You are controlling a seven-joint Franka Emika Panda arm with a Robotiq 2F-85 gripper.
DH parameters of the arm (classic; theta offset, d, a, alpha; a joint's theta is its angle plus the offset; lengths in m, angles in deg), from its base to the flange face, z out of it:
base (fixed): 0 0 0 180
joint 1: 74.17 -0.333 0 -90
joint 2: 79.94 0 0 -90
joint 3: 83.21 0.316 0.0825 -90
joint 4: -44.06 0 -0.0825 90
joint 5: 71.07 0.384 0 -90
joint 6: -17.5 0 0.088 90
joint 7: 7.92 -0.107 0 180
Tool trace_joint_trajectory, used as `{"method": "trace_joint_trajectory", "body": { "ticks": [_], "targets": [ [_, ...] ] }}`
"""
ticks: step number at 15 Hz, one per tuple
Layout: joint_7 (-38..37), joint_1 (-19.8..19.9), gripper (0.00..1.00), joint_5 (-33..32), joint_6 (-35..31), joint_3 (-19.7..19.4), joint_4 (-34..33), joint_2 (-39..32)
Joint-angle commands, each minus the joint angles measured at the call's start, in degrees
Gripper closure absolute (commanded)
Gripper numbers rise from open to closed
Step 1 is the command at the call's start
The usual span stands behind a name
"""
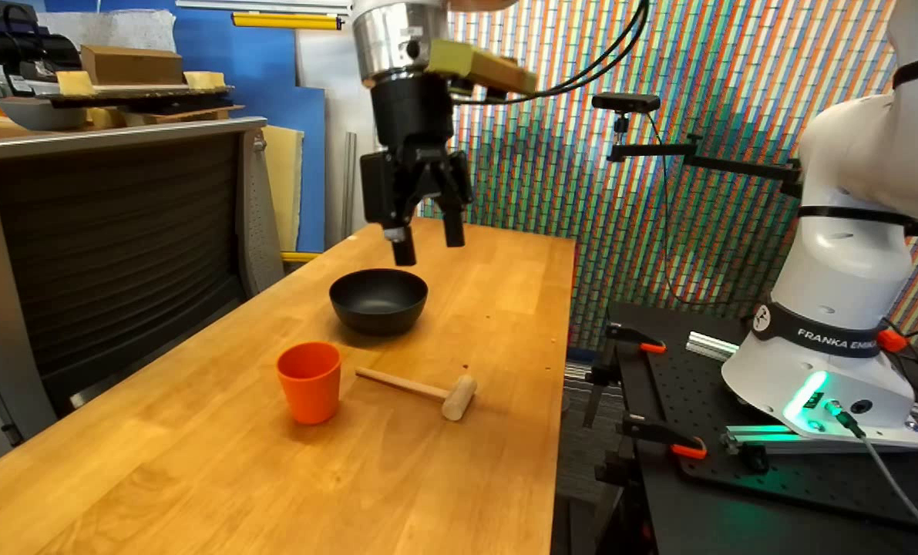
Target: Put the cup in the bowl
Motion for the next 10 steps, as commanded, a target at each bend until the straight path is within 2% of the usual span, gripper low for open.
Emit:
{"method": "trace_joint_trajectory", "body": {
  "ticks": [1,5,10],
  "targets": [
    [-0.6,-1.8,0.00,-1.7,-1.6,-1.8,-12.9,-14.7],
    [-2.0,-4.4,0.00,-3.3,-0.9,-4.1,-25.0,-27.7],
    [-3.7,-7.7,0.00,-5.6,0.3,-7.4,-34.4,-37.0]
  ]
}}
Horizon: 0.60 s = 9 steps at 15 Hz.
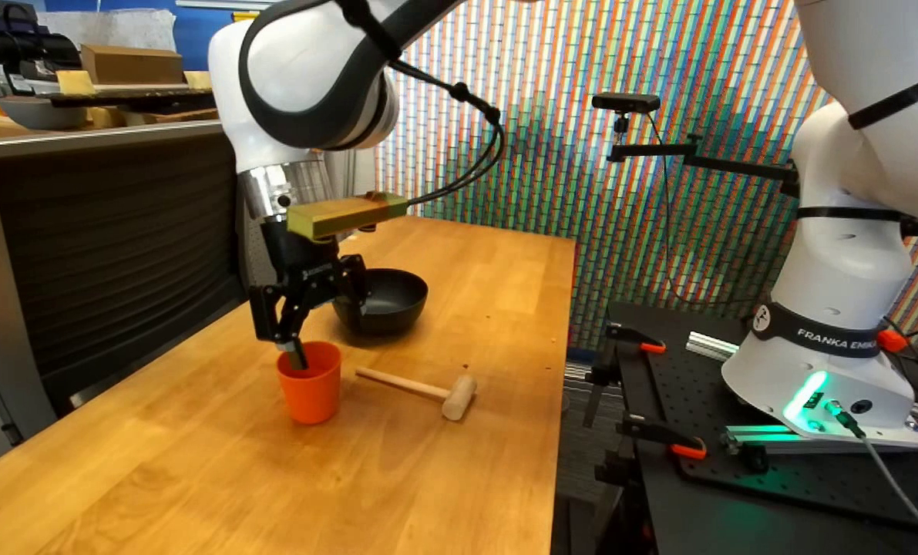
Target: Put the cup in the bowl
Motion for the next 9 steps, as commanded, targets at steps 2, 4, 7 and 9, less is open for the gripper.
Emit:
{"method": "trace_joint_trajectory", "body": {
  "ticks": [2,4,7,9],
  "targets": [
    [-3.7,-3.0,0.00,-3.2,3.2,-3.6,-9.3,-6.5],
    [-4.4,-3.1,0.00,-3.3,3.5,-4.3,-10.3,-7.0],
    [-5.0,-2.8,0.01,-2.9,3.8,-5.0,-10.7,-7.5],
    [-5.2,-2.9,0.26,-2.7,3.9,-5.2,-10.7,-7.8]
  ]
}}
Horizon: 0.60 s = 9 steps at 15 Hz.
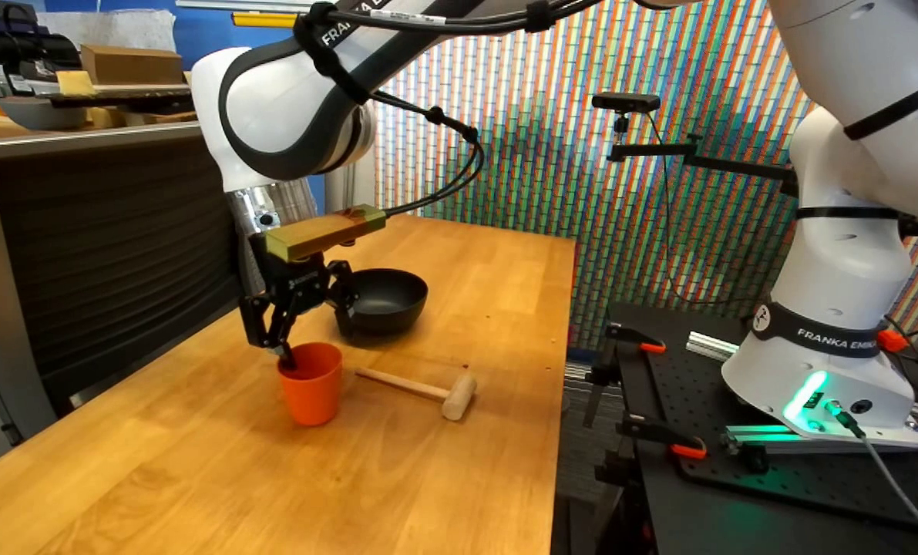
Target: Put the cup in the bowl
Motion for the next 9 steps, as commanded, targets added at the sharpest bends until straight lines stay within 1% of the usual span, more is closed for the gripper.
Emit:
{"method": "trace_joint_trajectory", "body": {
  "ticks": [1,2,4,9],
  "targets": [
    [-1.7,-0.4,0.30,-0.1,2.1,-0.5,-2.8,-1.6],
    [-1.5,-0.3,0.40,0.1,2.1,-0.3,-2.7,-1.6],
    [-1.4,0.0,0.57,1.0,1.6,0.1,-2.4,-1.7],
    [-1.2,0.2,0.94,2.4,1.1,0.6,-1.7,-1.4]
  ]
}}
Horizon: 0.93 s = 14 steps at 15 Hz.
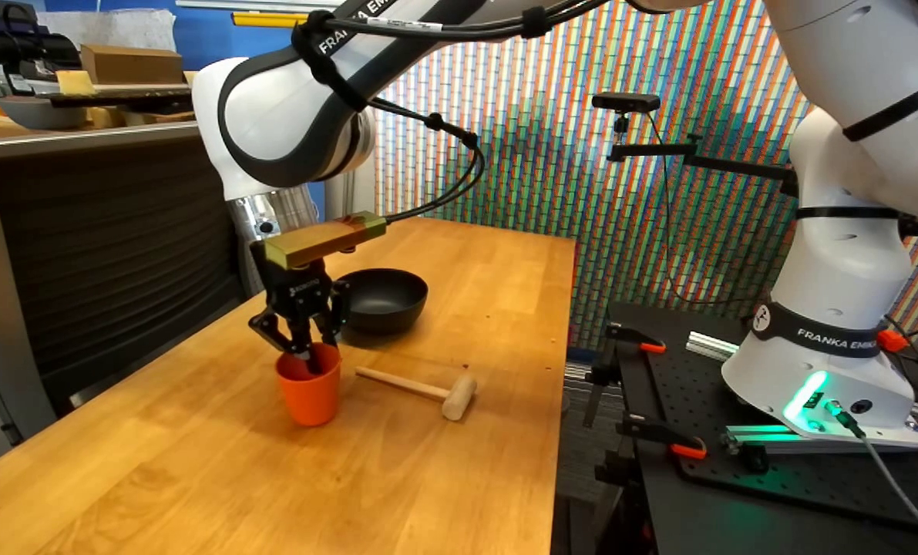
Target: Put the cup in the bowl
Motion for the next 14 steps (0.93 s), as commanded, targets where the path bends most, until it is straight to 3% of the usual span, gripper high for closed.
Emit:
{"method": "trace_joint_trajectory", "body": {
  "ticks": [1,7,14],
  "targets": [
    [-0.7,0.4,0.99,1.9,0.6,0.5,-1.3,-0.5],
    [-2.4,1.0,0.98,2.8,-0.8,-0.7,0.7,3.1],
    [-13.6,1.5,0.98,2.7,-12.0,-3.5,17.0,21.3]
  ]
}}
